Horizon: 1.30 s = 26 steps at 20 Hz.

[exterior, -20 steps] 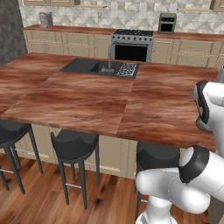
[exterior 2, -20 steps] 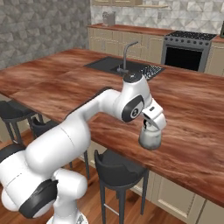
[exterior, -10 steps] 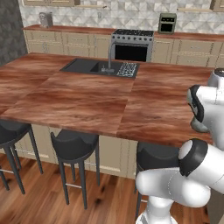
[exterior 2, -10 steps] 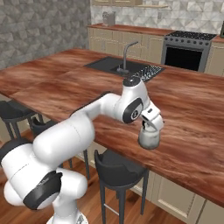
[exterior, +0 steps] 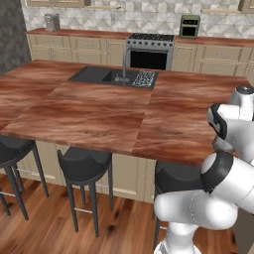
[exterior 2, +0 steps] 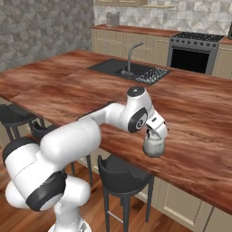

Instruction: The kettle is done boiling. Turn off the stove, then wait for 300 timesteps before moving the kettle to the dining table.

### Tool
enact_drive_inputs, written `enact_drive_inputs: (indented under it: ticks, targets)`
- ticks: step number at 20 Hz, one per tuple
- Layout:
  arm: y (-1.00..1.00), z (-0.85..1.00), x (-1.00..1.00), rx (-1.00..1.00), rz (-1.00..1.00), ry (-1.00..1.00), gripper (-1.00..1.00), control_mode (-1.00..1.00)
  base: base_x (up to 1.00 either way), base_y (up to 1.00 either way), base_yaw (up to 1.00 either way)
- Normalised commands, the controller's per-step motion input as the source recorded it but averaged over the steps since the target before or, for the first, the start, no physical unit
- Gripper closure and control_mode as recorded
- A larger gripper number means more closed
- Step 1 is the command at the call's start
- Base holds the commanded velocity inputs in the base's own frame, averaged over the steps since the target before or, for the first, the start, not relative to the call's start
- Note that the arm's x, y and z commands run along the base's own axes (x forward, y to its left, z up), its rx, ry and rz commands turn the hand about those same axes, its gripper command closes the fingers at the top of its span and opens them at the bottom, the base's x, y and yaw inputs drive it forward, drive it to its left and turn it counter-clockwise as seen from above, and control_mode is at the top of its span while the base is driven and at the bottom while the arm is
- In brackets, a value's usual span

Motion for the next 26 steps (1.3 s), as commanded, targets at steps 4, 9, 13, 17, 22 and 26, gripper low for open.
enact_drive_inputs:
  ticks: [4, 9, 13, 17, 22, 26]
  targets:
    - [0.0, -0.18, 0.12, 0.0, 0.0, -0.03, 1.0, -1.0, 0.0, 0.0, 0.0]
    - [0.0, -0.15, 0.16, 0.0, 0.0, -0.02, 1.0, -1.0, 0.0, 0.0, 0.0]
    - [0.0, -0.15, 0.21, 0.0, 0.0, -0.01, 1.0, -1.0, 0.0, 0.0, 0.0]
    - [0.0, -0.14, 0.19, 0.0, 0.0, 0.0, 1.0, -1.0, 0.0, 0.0, 0.0]
    - [0.0, -0.12, 0.2, 0.0, 0.0, -0.01, 1.0, -1.0, 0.0, 0.0, 0.0]
    - [0.0, -0.12, 0.19, 0.0, 0.0, -0.02, 1.0, -1.0, 0.0, 0.0, 0.0]
